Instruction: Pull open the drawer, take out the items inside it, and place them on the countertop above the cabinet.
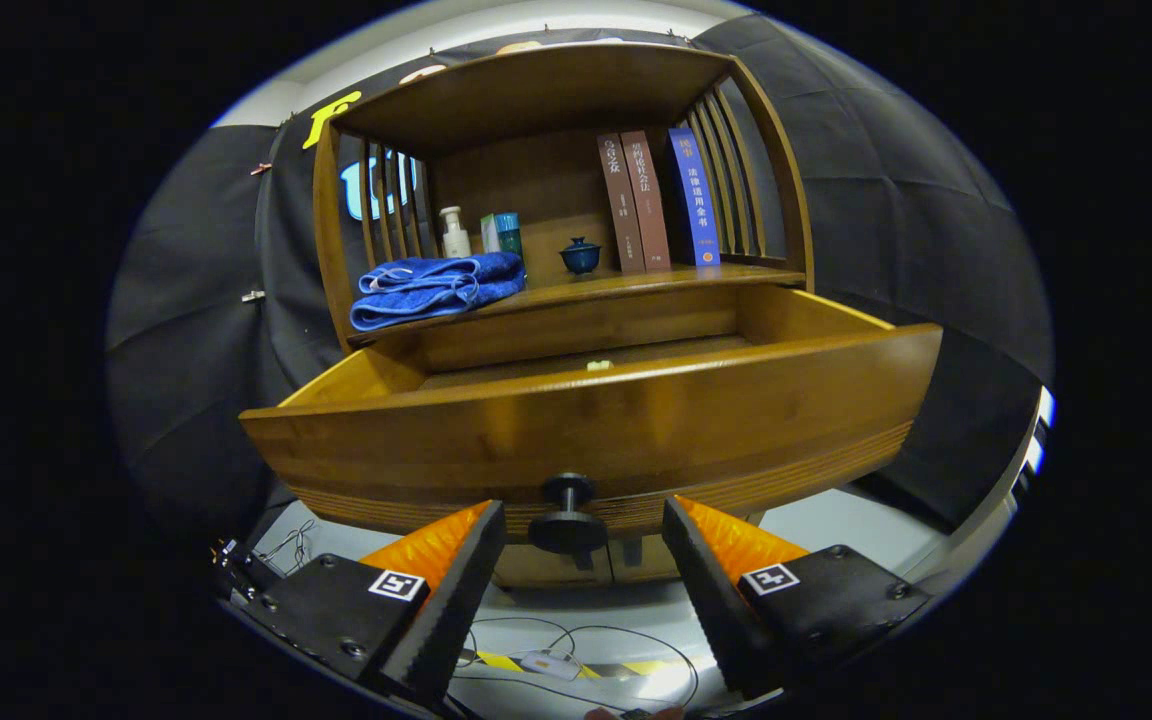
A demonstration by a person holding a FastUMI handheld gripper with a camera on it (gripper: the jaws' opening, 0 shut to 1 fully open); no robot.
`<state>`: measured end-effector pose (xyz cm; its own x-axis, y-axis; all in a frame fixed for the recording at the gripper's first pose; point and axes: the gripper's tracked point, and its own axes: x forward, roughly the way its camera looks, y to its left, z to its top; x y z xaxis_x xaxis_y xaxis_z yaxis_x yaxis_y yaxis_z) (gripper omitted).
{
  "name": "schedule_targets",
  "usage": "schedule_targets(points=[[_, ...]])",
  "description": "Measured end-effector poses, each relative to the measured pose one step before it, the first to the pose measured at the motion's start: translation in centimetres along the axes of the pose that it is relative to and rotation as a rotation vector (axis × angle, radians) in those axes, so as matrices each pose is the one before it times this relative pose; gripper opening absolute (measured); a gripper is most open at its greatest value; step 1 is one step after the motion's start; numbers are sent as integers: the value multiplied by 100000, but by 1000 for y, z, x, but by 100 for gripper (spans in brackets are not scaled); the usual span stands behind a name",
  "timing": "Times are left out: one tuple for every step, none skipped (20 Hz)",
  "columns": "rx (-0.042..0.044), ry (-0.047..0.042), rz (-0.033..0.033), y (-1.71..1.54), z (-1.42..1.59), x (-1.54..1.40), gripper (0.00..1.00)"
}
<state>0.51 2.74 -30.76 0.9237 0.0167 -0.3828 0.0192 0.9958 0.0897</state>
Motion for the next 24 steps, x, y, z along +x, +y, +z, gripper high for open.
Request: schedule_targets(points=[[-1086, -1402, -73, 70, 1443, -680, 99], [-879, -1395, -274, -50, 1611, -593, 99], [-1096, -361, -882, -57, 1639, -316, 99], [-1282, -1, -855, -4, 1640, -37, 99], [-1846, 920, -660, 32, 1508, 34, 99], [-3208, 1075, -567, -127, 1513, 127, 99], [-3108, 280, -708, -42, 1528, 386, 99], [-1810, -266, -184, 56, 1534, 587, 99], [-936, -347, 262, 243, 1306, 909, 99], [46, 2289, 810, 271, 462, 1098, 99], [678, 3879, 582, 212, 142, 1380, 99], [651, 6740, 770, 209, -520, 1860, 99], [737, 5428, 671, 240, -568, 1403, 99], [1213, 6559, 618, 249, -682, 1781, 98], [1325, 6995, -347, 2, -798, 1761, 99], [97, 6555, -714, -59, -707, 1792, 99], [-323, 5388, -237, -14, -647, 1528, 99], [-736, 6169, -1042, -167, -859, 1687, 99], [-131, 5433, -1477, -311, -625, 1341, 99], [1358, 5406, -1231, -245, -466, 1179, 100], [3186, 3630, 171, -35, -207, 1006, 100], [3766, 3430, 413, -342, -378, 939, 100], [2413, 3013, -1614, -675, -384, 900, 96], [476, 3544, -383, -412, -16, 601, 92]])
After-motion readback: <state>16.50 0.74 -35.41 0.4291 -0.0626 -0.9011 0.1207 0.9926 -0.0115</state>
